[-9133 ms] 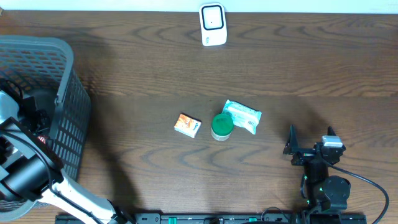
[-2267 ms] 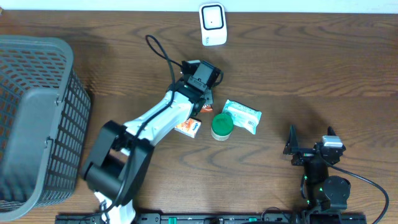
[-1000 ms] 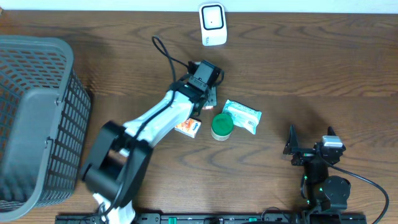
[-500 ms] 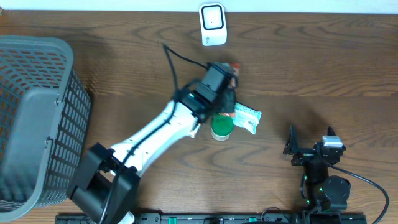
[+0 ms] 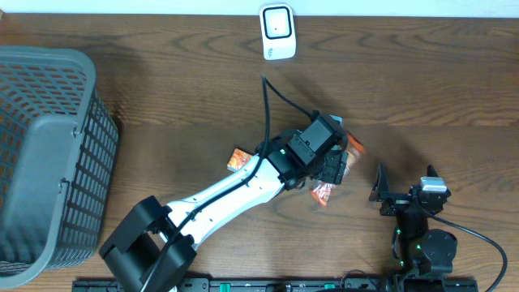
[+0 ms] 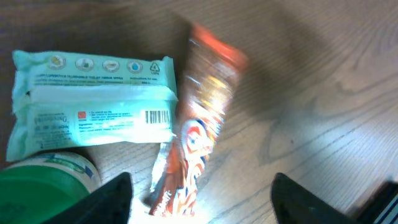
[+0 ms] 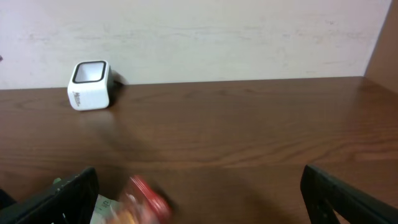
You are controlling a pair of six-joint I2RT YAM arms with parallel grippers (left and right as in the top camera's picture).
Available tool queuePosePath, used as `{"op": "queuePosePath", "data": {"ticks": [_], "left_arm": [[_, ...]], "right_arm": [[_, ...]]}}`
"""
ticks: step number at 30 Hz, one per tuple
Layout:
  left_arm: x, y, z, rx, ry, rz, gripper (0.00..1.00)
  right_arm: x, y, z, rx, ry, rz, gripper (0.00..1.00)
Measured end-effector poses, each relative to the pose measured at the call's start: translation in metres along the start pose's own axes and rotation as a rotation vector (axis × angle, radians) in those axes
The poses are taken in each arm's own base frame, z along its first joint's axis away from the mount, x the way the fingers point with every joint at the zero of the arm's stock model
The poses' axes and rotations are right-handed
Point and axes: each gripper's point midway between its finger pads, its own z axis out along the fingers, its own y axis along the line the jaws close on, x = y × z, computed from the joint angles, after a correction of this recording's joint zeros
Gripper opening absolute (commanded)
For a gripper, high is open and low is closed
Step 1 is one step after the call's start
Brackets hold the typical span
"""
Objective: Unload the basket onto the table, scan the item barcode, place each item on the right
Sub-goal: 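Carry the TOP bar right and drop it near the right arm, then retract the left arm to the basket side and raise the right arm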
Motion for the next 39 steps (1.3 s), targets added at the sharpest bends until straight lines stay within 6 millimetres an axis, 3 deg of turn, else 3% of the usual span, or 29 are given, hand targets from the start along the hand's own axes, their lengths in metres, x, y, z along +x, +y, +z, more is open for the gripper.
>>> {"op": "queuePosePath", "data": {"ticks": [8,12,13,18,21,23,26,29,32,34,39], "left_arm": [[0.004,0.011,-0.006,-0.063,0.007,0.046,0.76],[-0.014,0.018,-0.044,-0.14,-0.093,0.08,0.8],[-0.022,0.019,-0.059,-0.16,-0.143,0.086,0.8],[-0.077,0.02,-0.173,-0.253,-0.522,0.073,0.81],[-0.102,0.024,-0.256,-0.298,-0.791,0.023,0.81],[-0.11,0.029,-0.309,-0.326,-0.955,-0.024,0.81],[-0.11,0.04,-0.377,-0.378,-1.145,-0.094,0.81],[-0.101,0.056,-0.444,-0.447,-1.325,-0.18,0.81],[-0.086,0.07,-0.496,-0.505,-1.454,-0.259,0.81],[-0.074,0.079,-0.524,-0.534,-1.514,-0.302,0.81],[-0.054,0.09,-0.566,-0.578,-1.601,-0.358,0.81]], "right_arm": [[0.0,0.0,0.0,0.0,0.0,0.0,0.99],[0.0,0.0,0.0,0.0,0.0,0.0,0.99],[0.0,0.0,0.0,0.0,0.0,0.0,0.99],[-0.007,0.002,0.0,-0.014,-0.029,0.009,0.99],[-0.015,0.01,-0.001,-0.058,-0.058,0.079,0.99],[-0.029,0.025,-0.003,-0.151,-0.105,0.136,0.99],[-0.031,0.045,-0.009,-0.275,-0.066,0.276,0.99],[-0.016,0.055,-0.015,-0.308,0.093,0.453,0.99],[-0.013,0.061,-0.032,-0.293,0.271,0.565,0.99],[-0.027,0.068,-0.047,-0.304,0.343,0.61,0.99],[-0.11,0.11,-0.082,-0.601,0.284,0.511,0.99]]}}
